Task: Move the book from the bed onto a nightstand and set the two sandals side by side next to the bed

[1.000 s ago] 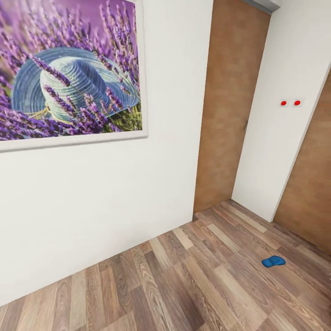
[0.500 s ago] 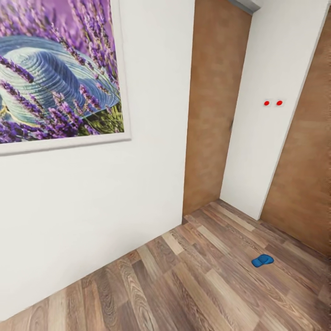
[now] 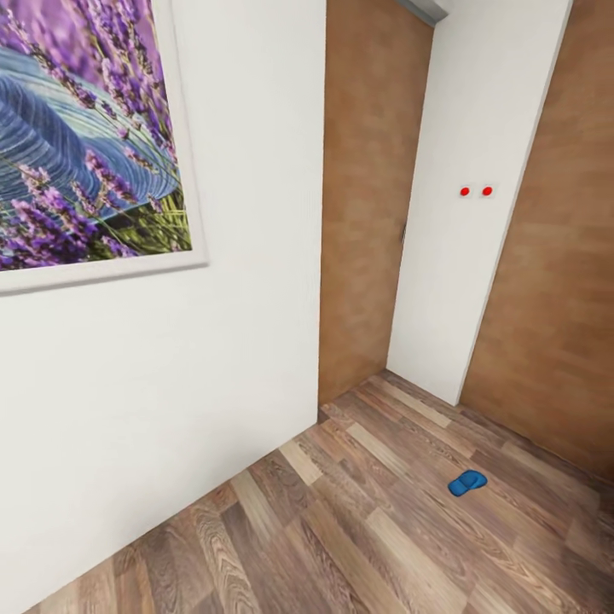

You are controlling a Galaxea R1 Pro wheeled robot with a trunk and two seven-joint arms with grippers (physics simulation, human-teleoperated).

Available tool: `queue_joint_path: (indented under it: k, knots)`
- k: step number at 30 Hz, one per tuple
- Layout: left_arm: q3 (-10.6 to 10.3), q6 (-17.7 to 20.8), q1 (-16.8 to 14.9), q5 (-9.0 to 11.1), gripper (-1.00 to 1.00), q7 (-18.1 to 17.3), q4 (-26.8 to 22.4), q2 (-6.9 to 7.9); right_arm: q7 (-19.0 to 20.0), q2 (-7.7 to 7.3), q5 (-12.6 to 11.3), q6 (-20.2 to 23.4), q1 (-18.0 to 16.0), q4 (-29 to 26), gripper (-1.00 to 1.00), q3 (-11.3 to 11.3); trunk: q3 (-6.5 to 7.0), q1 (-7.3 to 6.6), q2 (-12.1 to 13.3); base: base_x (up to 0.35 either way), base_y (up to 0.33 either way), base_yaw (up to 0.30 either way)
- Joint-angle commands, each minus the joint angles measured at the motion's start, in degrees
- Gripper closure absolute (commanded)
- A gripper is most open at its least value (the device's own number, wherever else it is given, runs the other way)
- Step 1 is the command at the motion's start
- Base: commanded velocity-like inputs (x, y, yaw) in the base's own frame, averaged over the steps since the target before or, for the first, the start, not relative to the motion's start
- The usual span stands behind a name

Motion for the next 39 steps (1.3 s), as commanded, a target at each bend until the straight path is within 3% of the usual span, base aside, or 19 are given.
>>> queue_joint_path:
  k: [1,39]
  knots:
    - [0.0,-0.1,0.0,-0.1,-1.0,0.0,-0.1,0.0,0.0,0.01,0.0,-0.1,0.0,0.0,-1.0,0.0,-0.05,0.02,0.0,0.199,0.0,-0.181]
    - [0.0,-0.2,0.0,-0.1,-1.0,0.0,-0.1,0.08,0.0,0.01,0.0,-0.1,0.0,0.0,-1.0,-0.1,-0.05,0.02,0.0,0.182,0.0,-0.182]
